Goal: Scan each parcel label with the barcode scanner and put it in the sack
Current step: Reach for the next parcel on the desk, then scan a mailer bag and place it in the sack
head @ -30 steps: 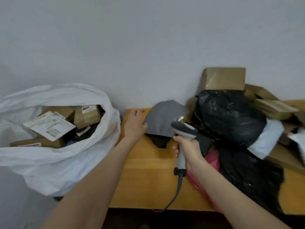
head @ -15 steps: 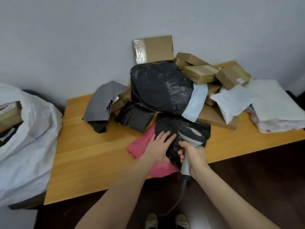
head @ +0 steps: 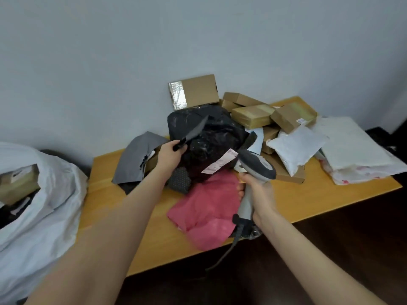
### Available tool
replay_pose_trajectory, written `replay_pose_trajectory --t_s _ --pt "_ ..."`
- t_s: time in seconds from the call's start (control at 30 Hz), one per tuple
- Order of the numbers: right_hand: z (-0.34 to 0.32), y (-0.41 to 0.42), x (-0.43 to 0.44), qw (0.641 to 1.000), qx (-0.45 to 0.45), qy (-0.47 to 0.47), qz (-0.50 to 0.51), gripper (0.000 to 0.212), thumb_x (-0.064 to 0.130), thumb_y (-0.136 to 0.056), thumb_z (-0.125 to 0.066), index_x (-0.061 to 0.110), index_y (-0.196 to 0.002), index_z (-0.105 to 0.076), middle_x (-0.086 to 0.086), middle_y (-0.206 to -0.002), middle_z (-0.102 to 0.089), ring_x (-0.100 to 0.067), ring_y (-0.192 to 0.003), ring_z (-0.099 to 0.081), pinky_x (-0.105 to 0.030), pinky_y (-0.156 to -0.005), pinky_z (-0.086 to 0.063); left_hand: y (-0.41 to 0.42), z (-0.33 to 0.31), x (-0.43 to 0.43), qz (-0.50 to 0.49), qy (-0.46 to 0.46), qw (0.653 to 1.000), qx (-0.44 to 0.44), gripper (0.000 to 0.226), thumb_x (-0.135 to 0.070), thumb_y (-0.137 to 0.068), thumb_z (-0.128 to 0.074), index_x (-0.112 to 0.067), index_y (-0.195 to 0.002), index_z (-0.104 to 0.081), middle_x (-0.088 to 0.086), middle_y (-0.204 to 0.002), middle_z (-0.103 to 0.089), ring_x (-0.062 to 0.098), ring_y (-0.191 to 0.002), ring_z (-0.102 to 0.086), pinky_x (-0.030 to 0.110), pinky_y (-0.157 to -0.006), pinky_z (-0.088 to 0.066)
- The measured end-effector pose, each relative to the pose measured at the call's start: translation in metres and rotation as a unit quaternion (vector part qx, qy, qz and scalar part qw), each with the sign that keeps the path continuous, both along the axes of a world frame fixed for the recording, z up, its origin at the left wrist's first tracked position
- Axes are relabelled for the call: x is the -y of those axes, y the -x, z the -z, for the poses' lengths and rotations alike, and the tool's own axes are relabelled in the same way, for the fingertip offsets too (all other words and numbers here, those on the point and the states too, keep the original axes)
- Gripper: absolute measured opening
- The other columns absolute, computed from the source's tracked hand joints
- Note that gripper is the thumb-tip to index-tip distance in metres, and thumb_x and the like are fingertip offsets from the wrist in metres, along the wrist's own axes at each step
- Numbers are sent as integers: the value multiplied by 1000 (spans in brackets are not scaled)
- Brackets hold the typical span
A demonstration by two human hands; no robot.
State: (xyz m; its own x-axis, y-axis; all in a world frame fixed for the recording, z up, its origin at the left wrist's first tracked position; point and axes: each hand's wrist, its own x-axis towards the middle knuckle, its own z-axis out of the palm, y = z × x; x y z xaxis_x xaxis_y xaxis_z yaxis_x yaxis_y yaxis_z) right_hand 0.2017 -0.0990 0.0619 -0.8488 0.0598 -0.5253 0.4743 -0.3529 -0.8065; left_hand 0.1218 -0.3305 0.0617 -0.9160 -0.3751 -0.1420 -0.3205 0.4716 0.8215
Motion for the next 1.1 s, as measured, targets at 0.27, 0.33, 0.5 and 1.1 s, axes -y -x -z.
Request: replay_pose_trajectory --t_s 0.27,0.33,0.5,1.1 --pt "-18 16 46 998 -8 57 -15 38 16 -78 -80 8 -111 -67 -9 -100 -70 -24 -87 -68 -42 -87 -56 -39 -89 48 -81 -375 922 41 42 -33 -90 -62 -6 -121 -59 12 -107 -70 26 -97 -66 36 -70 -53" --pt "-19 13 61 997 -2 67 -25 49 19 -76 -82 9 -120 -64 -8 -112 -68 -28 -104 -64 -48 -99 -49 -52 -95 58 -86 -432 897 41 55 -42 -81 -65 -7 -123 -60 15 -115 -68 30 -107 -63 41 -77 -51" --pt "-15 -5 97 985 72 137 -83 29 19 -87 -70 9 -113 -63 -8 -105 -67 -28 -104 -59 -44 -95 -48 -76 -107 78 -80 -555 828 -18 53 -52 -85 -57 -8 -112 -65 16 -110 -70 31 -106 -61 44 -81 -47" --pt "-43 -13 181 993 -106 -18 -55 30 -15 -75 -67 -6 -104 -64 -15 -96 -68 -26 -85 -65 -35 -76 -55 -140 -101 151 -31 -223 964 143 49 -52 -86 -61 -19 -123 -58 0 -113 -66 19 -103 -61 36 -73 -51"
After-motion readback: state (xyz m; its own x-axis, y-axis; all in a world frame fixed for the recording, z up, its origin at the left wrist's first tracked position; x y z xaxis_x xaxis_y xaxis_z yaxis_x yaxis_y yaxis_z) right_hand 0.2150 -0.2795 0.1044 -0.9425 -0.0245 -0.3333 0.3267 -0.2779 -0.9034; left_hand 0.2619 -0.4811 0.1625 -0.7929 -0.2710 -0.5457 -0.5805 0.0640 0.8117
